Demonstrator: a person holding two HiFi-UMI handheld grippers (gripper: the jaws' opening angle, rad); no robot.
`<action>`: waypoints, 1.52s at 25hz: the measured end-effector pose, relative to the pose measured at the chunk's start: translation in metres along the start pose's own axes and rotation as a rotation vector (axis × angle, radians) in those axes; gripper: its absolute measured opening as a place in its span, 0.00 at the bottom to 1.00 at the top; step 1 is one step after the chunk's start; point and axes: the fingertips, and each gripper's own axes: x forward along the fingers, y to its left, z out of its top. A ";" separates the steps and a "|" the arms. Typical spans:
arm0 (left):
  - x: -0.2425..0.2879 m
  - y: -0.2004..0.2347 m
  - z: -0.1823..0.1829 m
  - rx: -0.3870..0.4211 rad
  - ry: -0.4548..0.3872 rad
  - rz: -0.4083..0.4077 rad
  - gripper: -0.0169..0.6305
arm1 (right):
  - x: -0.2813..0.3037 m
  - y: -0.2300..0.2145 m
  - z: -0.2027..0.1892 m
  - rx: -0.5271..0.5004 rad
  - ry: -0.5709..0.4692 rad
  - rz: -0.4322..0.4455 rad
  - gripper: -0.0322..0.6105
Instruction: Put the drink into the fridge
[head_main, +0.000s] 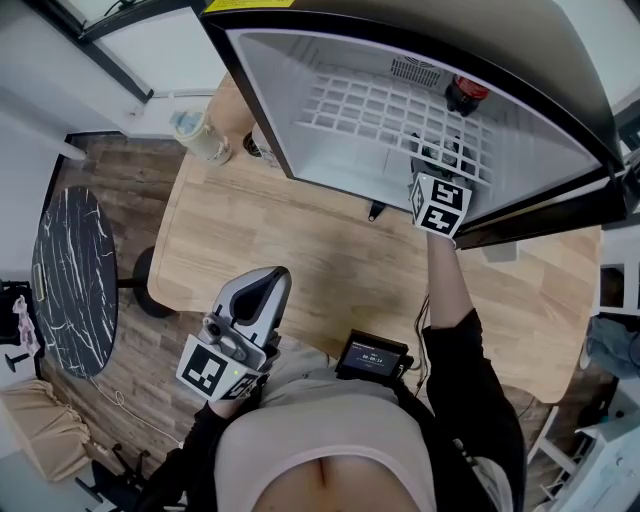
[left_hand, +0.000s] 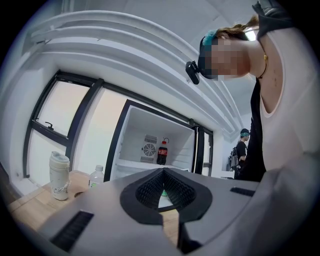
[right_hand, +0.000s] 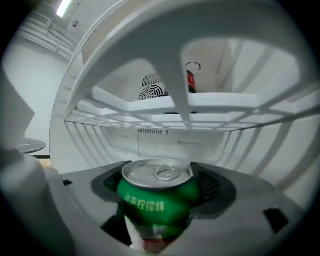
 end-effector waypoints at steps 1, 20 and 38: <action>0.000 0.000 0.000 0.000 -0.001 0.001 0.03 | 0.000 0.001 -0.001 0.001 -0.001 0.000 0.61; -0.003 0.002 0.002 -0.001 0.000 -0.006 0.03 | -0.004 0.029 -0.008 -0.173 -0.011 0.018 0.61; -0.005 0.005 0.003 0.001 -0.004 0.005 0.03 | -0.005 0.038 -0.013 -0.217 0.040 0.058 0.62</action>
